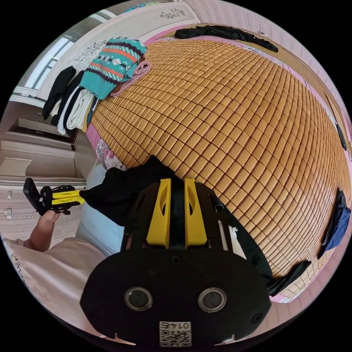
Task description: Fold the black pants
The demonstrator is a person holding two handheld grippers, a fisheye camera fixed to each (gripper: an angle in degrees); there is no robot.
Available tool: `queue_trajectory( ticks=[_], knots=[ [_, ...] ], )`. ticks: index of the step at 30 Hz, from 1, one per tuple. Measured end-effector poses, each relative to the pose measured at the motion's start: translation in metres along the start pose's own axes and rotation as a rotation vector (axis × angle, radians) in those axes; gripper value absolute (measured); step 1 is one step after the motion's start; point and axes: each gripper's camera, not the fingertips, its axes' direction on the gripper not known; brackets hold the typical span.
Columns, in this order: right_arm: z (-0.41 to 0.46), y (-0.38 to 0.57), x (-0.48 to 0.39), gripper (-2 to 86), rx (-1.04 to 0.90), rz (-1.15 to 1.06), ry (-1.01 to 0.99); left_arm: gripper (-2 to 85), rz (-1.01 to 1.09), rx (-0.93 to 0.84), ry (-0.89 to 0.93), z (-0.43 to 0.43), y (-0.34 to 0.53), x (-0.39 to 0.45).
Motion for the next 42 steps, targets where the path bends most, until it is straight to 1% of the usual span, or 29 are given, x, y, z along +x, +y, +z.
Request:
queue_trajectory(
  ticks=[3, 6, 8, 12, 15, 16, 17, 18, 19, 20, 21, 23, 24, 26, 27, 29, 30, 31, 32, 33, 34, 35, 36, 37, 38, 39, 40, 41, 42],
  knots=[
    [0.015, -0.022, -0.019, 8.5, -0.063, -0.025, -0.007, -1.0, -0.006, -0.011, -0.004, -0.004, 0.005, -0.002],
    [-0.001, -0.028, -0.034, 10.7, 0.008, -0.021, 0.047, -1.0, -0.017, -0.016, -0.005, -0.007, 0.010, -0.006],
    [-0.013, -0.034, -0.047, 11.1, 0.053, -0.068, 0.078, -1.0, -0.035, -0.027, -0.001, -0.006, 0.014, -0.011],
    [-0.006, -0.052, -0.069, 11.4, 0.016, -0.149, 0.037, -1.0, -0.046, -0.047, 0.023, -0.006, 0.021, -0.017],
    [0.030, -0.063, -0.083, 13.1, -0.142, -0.215, 0.025, -1.0, -0.042, -0.043, 0.021, -0.010, 0.026, -0.019],
    [0.054, -0.062, -0.085, 13.1, -0.247, -0.231, 0.043, -1.0, -0.048, -0.042, 0.025, -0.012, 0.028, -0.021],
    [0.069, -0.056, -0.085, 12.3, -0.302, -0.243, 0.082, -1.0, -0.053, -0.040, 0.028, -0.012, 0.029, -0.022],
    [0.067, -0.051, -0.086, 11.5, -0.259, -0.255, 0.098, -1.0, -0.060, -0.031, 0.032, -0.015, 0.031, -0.025],
    [0.061, -0.042, -0.084, 7.6, -0.216, -0.243, 0.119, -1.0, -0.057, -0.015, 0.036, -0.019, 0.032, -0.025],
    [0.056, -0.034, -0.079, 1.5, -0.212, -0.234, 0.096, -1.0, -0.053, -0.002, 0.040, -0.023, 0.032, -0.025],
    [0.051, -0.029, -0.075, 1.1, -0.201, -0.227, 0.073, -1.0, -0.034, 0.039, 0.047, -0.033, 0.032, -0.021],
    [0.012, 0.001, -0.045, 0.2, -0.056, -0.150, -0.063, -1.0, 0.020, 0.144, 0.038, -0.058, 0.030, -0.007],
    [0.000, 0.012, -0.034, 0.0, -0.010, -0.123, -0.099, -1.0, 0.081, 0.201, 0.050, -0.075, 0.027, 0.007],
    [-0.057, 0.060, 0.013, -0.1, 0.181, -0.013, -0.235, -1.0, 0.186, 0.268, 0.073, -0.096, 0.018, 0.031],
    [-0.072, 0.074, 0.026, -0.1, 0.230, 0.012, -0.262, -1.0, 0.254, 0.304, 0.086, -0.105, 0.012, 0.048],
    [-0.143, 0.142, 0.076, -0.1, 0.447, 0.135, -0.296, -1.0, 0.353, 0.348, 0.129, -0.108, -0.004, 0.074],
    [-0.163, 0.163, 0.088, -0.1, 0.505, 0.168, -0.295, -1.0, 0.426, 0.383, 0.191, -0.106, -0.019, 0.092],
    [-0.207, 0.207, 0.108, -0.2, 0.652, 0.231, -0.294, -1.0, 0.502, 0.430, 0.263, -0.107, -0.040, 0.114],
    [-0.258, 0.253, 0.122, -0.2, 0.817, 0.285, -0.266, -1.0, 0.544, 0.464, 0.306, -0.110, -0.052, 0.127],
    [-0.287, 0.276, 0.125, -0.2, 0.904, 0.298, -0.234, -1.0, 0.623, 0.563, 0.405, -0.126, -0.079, 0.152],
    [-0.347, 0.318, 0.118, -0.3, 1.080, 0.289, -0.142, -1.0, 0.716, 0.663, 0.489, -0.151, -0.106, 0.178],
    [-0.411, 0.351, 0.098, -0.3, 1.227, 0.246, -0.018, -1.0, 0.754, 0.710, 0.520, -0.166, -0.118, 0.189],
    [-0.441, 0.364, 0.084, -0.3, 1.291, 0.215, 0.044, -1.0, 0.828, 0.825, 0.559, -0.202, -0.135, 0.209],
    [-0.497, 0.382, 0.053, -0.3, 1.417, 0.134, 0.133, -1.0, 0.853, 0.942, 0.570, -0.240, -0.146, 0.220],
    [-0.542, 0.387, 0.020, -0.3, 1.501, 0.013, 0.181, -1.0, 0.853, 0.991, 0.575, -0.257, -0.150, 0.222],
    [-0.560, 0.384, 0.004, -0.2, 1.512, -0.049, 0.203, -1.0, 0.828, 1.072, 0.578, -0.287, -0.155, 0.220],
    [-0.588, 0.368, -0.022, -0.2, 1.481, -0.140, 0.258, -1.0, 0.790, 1.129, 0.549, -0.307, -0.156, 0.212],
    [-0.603, 0.341, -0.038, -0.2, 1.417, -0.180, 0.314, -1.0, 0.773, 1.148, 0.516, -0.312, -0.154, 0.208],
    [-0.605, 0.324, -0.042, -0.2, 1.374, -0.187, 0.325, -1.0, 0.731, 1.153, 0.440, -0.314, -0.150, 0.197]
  ],
)
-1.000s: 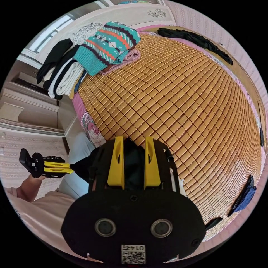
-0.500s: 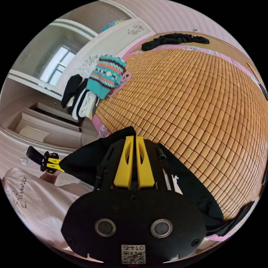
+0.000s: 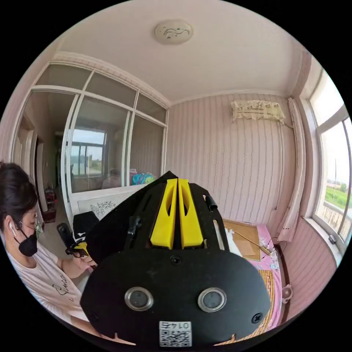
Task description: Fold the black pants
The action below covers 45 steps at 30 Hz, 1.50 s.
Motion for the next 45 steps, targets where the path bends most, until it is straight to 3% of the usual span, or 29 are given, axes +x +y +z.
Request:
queue_trajectory(
  ticks=[3, 8, 14, 20, 24, 29, 31, 36, 39, 45],
  knots=[
    [0.109, 0.027, 0.000, -0.1, -0.279, 0.003, -0.106, -1.0, -0.109, -0.161, -0.092, -0.015, 0.051, -0.016],
    [0.278, 0.260, -0.004, -0.2, -0.783, 0.157, -0.179, -1.0, -0.327, -0.524, -0.269, -0.036, 0.194, -0.030],
    [0.302, 0.449, -0.040, -0.3, -1.035, 0.464, -0.297, -1.0, -0.603, -0.862, -0.336, -0.077, 0.337, -0.031],
    [0.313, 0.405, -0.065, -0.2, -0.966, 0.356, -0.375, -1.0, -0.686, -0.744, -0.420, -0.131, 0.333, -0.037],
    [0.363, 0.346, -0.117, 0.1, -0.974, 0.228, -0.545, -0.9, -0.680, -0.666, -0.616, -0.187, 0.296, -0.053],
    [0.427, 0.317, -0.228, 5.1, -0.991, 0.048, -0.613, 0.0, -0.641, -0.815, -0.911, -0.253, 0.299, -0.085],
    [0.434, 0.329, -0.241, 8.5, -1.010, 0.075, -0.598, 2.3, -0.783, -0.884, -0.997, -0.285, 0.336, -0.108],
    [0.390, 0.386, -0.212, 9.5, -1.087, 0.165, -0.540, 4.4, -0.929, -0.884, -1.081, -0.319, 0.381, -0.106],
    [0.318, 0.434, -0.162, 9.4, -1.146, 0.269, -0.424, 4.5, -0.925, -0.833, -1.032, -0.312, 0.384, -0.086],
    [0.101, 0.511, -0.082, 7.9, -1.231, 0.584, 0.039, 4.7, -0.839, -0.830, -0.854, -0.263, 0.381, -0.051]
  ],
)
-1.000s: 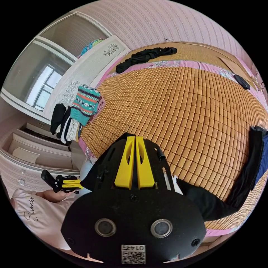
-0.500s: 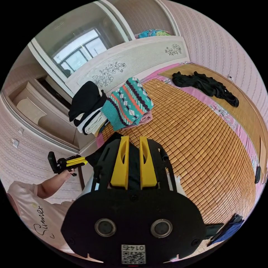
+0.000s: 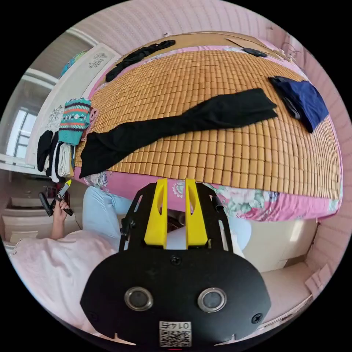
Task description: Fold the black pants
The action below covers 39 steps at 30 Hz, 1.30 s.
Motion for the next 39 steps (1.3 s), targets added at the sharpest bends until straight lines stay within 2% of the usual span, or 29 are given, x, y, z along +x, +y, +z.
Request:
queue_trajectory(
  ticks=[2, 4, 9, 13, 16, 25, 32, 36, 39],
  knots=[
    [-0.025, 0.065, 0.031, 7.8, 0.087, 0.153, 0.048, 4.7, 0.056, -0.001, 0.038, 0.002, 0.001, 0.023],
    [-0.040, 0.101, 0.039, 7.8, 0.165, 0.212, 0.077, 4.8, 0.165, 0.014, 0.093, 0.001, 0.001, 0.060],
    [-0.047, 0.137, 0.031, 10.4, 0.246, 0.193, 0.112, 5.7, 0.391, 0.113, 0.118, -0.005, 0.009, 0.137],
    [-0.051, 0.146, 0.028, 11.0, 0.310, 0.163, 0.005, 6.8, 0.494, 0.045, 0.158, 0.016, 0.013, 0.190],
    [-0.054, 0.146, 0.034, 10.8, 0.327, 0.139, 0.006, 7.1, 0.555, 0.009, 0.143, 0.035, 0.021, 0.220],
    [-0.055, 0.073, 0.078, 10.3, 0.293, 0.139, -0.017, 8.7, 0.605, -0.116, 0.058, 0.109, 0.011, 0.265],
    [-0.039, -0.022, 0.135, 10.7, 0.265, 0.330, 0.011, 10.5, 0.583, -0.146, -0.044, 0.166, -0.035, 0.275],
    [-0.034, -0.056, 0.154, 10.9, 0.291, 0.403, 0.091, 10.9, 0.566, -0.254, -0.100, 0.213, -0.044, 0.272],
    [-0.025, -0.076, 0.164, 7.2, 0.269, 0.412, 0.053, 9.9, 0.576, -0.243, -0.067, 0.224, -0.039, 0.274]
  ],
)
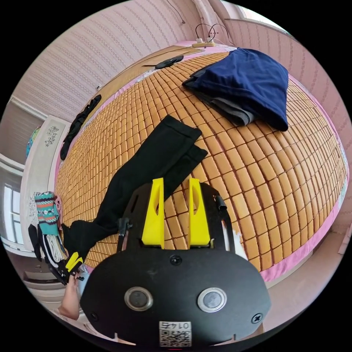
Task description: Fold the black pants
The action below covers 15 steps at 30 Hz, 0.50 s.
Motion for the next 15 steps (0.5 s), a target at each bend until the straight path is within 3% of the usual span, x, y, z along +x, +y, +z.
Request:
queue_trajectory(
  ticks=[2, 6, 11, 15],
  knots=[
    [-0.002, -0.002, -0.004, 1.8, 0.019, -0.022, 0.047, 8.2, 0.005, 0.011, 0.008, 0.001, 0.001, 0.001],
    [-0.028, 0.010, -0.003, 0.1, 0.057, -0.072, -0.034, 2.2, 0.001, 0.022, 0.049, 0.000, 0.003, -0.001],
    [-0.132, 0.043, 0.004, -0.3, 0.228, -0.115, -0.126, 0.6, 0.038, 0.050, 0.073, -0.010, 0.007, -0.001],
    [-0.197, 0.046, -0.008, -0.1, 0.269, -0.149, -0.025, 0.2, 0.076, 0.075, 0.090, -0.028, 0.010, -0.002]
  ],
)
